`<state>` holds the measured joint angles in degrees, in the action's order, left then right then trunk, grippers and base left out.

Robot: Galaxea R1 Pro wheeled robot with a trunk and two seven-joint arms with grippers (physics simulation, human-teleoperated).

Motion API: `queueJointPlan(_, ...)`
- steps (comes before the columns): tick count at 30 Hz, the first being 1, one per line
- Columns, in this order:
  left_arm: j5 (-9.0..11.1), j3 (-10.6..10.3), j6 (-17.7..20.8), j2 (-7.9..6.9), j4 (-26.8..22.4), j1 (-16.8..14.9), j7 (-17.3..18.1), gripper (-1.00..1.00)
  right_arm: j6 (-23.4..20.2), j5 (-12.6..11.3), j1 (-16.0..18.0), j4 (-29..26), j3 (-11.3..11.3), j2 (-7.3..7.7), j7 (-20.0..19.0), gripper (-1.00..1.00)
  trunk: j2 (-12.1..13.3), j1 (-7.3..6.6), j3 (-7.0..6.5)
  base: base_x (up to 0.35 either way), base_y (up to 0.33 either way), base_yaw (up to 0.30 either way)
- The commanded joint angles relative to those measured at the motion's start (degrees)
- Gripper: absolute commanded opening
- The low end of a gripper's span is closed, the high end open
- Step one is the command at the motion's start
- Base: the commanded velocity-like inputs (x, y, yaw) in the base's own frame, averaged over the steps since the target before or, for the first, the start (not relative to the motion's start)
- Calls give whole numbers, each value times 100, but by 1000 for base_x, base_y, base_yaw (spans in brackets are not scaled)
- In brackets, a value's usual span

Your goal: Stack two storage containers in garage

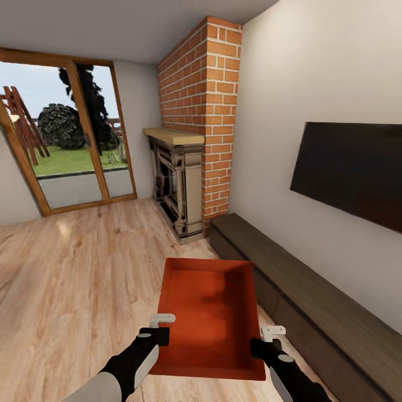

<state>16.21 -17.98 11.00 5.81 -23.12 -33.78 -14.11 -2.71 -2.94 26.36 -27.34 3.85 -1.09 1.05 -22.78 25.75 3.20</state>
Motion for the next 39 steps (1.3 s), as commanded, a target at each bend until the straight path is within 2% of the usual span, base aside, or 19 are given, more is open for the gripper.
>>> queueJointPlan(1, 46, -67, 16, -1, -122, -6, 314, -100, -28, -26, 0, 9, -10, 3, 18, -100, -14, 3, 14, 0, 0, 300)
queueJointPlan(19, 50, -64, 16, 14, -122, -6, 346, -100, -19, -8, 0, 1, -20, 3, 18, -100, -14, 3, 14, 0, 0, 300)
queueJointPlan(35, 23, -67, -32, 121, -120, -3, 327, -100, -28, -15, 0, 1, -11, 3, 18, -100, -14, 3, 14, 0, 0, 300)
queueJointPlan(39, 21, -138, -83, 160, -120, -6, 328, -100, -28, -7, 0, 1, 10, 3, 17, -100, -14, 3, 14, 0, 0, 300)
